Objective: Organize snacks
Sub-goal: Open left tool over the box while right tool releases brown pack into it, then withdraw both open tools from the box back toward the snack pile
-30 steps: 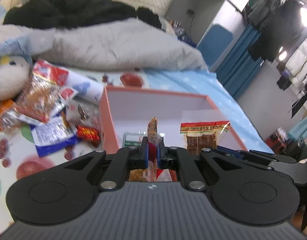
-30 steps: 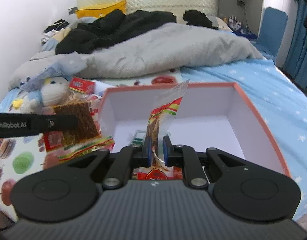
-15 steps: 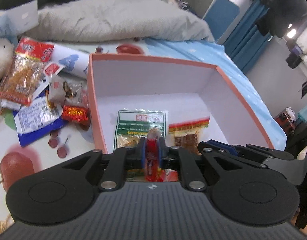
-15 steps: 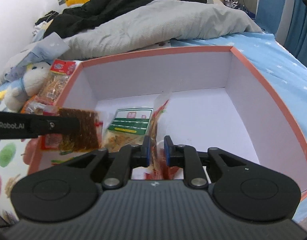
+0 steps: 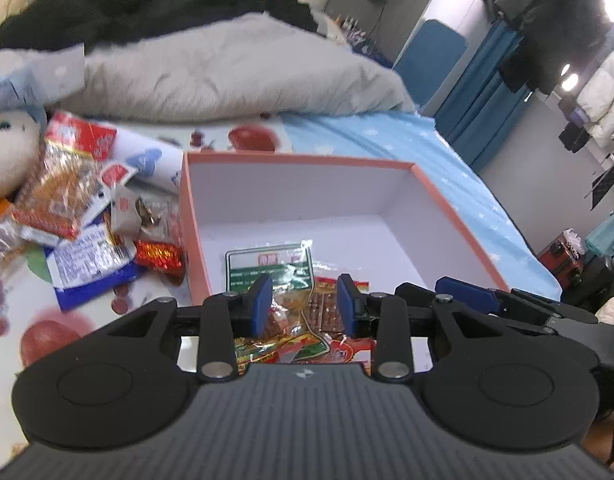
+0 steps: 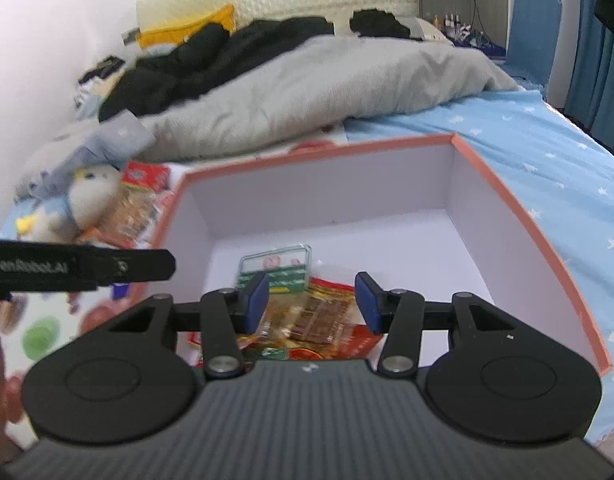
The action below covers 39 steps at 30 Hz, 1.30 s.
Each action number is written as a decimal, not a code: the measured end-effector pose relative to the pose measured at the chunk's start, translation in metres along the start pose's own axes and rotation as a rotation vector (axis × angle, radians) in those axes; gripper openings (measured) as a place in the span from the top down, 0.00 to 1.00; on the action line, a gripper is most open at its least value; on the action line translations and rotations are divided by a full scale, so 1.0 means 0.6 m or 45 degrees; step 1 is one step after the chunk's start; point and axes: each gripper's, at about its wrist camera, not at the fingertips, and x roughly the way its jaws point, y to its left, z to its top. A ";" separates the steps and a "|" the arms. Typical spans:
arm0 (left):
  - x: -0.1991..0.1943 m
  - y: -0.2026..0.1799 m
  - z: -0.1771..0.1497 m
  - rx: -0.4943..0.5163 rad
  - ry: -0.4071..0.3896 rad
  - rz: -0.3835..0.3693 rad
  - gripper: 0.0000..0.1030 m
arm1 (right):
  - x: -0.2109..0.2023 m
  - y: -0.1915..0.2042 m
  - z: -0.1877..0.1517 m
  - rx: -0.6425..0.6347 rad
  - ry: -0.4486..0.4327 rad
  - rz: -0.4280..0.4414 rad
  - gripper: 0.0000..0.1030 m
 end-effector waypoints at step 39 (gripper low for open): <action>-0.360 0.139 -0.143 -0.197 -0.224 0.186 0.57 | -0.193 0.214 -0.056 -0.168 -0.083 0.201 0.51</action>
